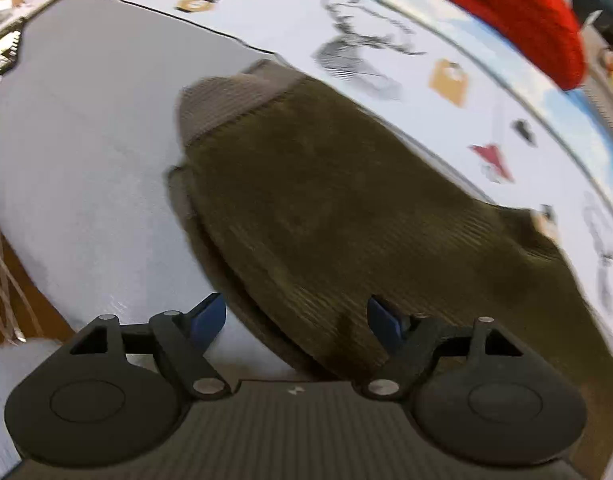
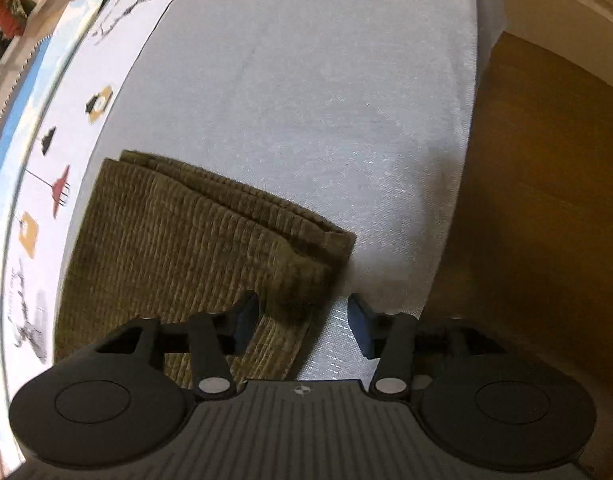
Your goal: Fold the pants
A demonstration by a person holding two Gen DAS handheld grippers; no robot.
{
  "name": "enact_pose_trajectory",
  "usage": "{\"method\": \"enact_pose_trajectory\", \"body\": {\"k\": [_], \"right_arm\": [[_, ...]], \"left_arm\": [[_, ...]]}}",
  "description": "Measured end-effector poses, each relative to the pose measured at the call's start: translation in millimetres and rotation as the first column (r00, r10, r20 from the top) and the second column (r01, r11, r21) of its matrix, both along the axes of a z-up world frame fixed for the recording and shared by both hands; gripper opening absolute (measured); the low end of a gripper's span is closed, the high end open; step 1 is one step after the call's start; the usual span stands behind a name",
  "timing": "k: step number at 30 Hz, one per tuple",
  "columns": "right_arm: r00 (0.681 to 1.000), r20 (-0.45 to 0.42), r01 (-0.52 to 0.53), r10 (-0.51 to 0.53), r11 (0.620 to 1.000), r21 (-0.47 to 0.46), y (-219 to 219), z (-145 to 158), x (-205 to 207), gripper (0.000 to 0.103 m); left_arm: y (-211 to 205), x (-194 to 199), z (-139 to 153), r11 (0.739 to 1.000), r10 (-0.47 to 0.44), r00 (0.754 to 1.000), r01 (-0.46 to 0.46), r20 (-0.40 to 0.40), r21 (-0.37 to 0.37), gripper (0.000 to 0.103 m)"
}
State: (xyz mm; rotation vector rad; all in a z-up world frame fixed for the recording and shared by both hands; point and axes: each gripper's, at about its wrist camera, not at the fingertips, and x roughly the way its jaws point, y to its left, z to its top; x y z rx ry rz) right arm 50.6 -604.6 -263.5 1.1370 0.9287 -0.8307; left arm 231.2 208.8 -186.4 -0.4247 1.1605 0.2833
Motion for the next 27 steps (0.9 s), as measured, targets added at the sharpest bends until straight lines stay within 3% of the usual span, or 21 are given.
{"method": "enact_pose_trajectory", "body": {"k": [5,7,8,9,11,13,15,18,21,23,25,27], "right_arm": [[0.995,0.098,-0.004,0.005,1.0,-0.008,6,17,-18,0.051],[0.993,0.118,-0.028,0.029,1.0,-0.004,10,22,-22,0.043],[0.989,0.136,-0.053,0.055,0.998,-0.016,14,26,-23,0.03],[0.984,0.149,-0.089,0.093,0.995,-0.034,17,30,-23,0.024],[0.975,0.154,-0.149,0.158,0.986,-0.069,23,34,-17,0.024],[0.979,0.097,-0.171,0.178,0.982,-0.079,22,30,-10,0.024],[0.995,0.02,-0.098,0.1,0.99,-0.1,14,26,-10,0.024],[0.998,-0.019,-0.055,0.053,0.99,-0.128,7,25,-11,0.035],[0.996,0.056,-0.064,0.068,0.995,-0.082,-2,20,-13,0.035],[0.996,0.057,-0.062,0.066,0.995,-0.073,-5,14,-9,0.035],[0.996,0.042,-0.08,0.083,0.995,-0.063,-6,10,-3,0.018],[0.989,0.038,-0.137,0.142,0.984,-0.114,-3,22,8,0.013]], "left_arm": [[-52,-14,18,0.995,-0.081,0.996,0.084,0.043,-0.062,0.082],[-80,-17,22,0.987,-0.139,0.989,0.143,0.057,-0.075,0.082],[-94,-18,23,0.982,-0.165,0.984,0.169,0.062,-0.083,0.082],[-108,-18,23,0.977,-0.189,0.98,0.195,0.068,-0.091,0.082],[-132,-19,21,0.963,-0.242,0.968,0.248,0.068,-0.102,0.082],[-153,-20,18,0.954,-0.277,0.959,0.281,0.06,-0.101,0.082],[-169,-23,17,0.948,-0.296,0.954,0.3,0.053,-0.103,0.082],[-181,-28,17,0.944,-0.311,0.949,0.315,0.055,-0.096,0.082],[-179,-26,15,0.952,-0.294,0.955,0.297,0.042,-0.071,0.082],[-173,-21,13,0.964,-0.257,0.966,0.259,0.032,-0.066,0.082],[-164,-18,12,0.974,-0.221,0.975,0.222,0.025,-0.051,0.082],[-155,-16,13,0.981,-0.192,0.981,0.192,0.019,-0.036,0.082]]}}
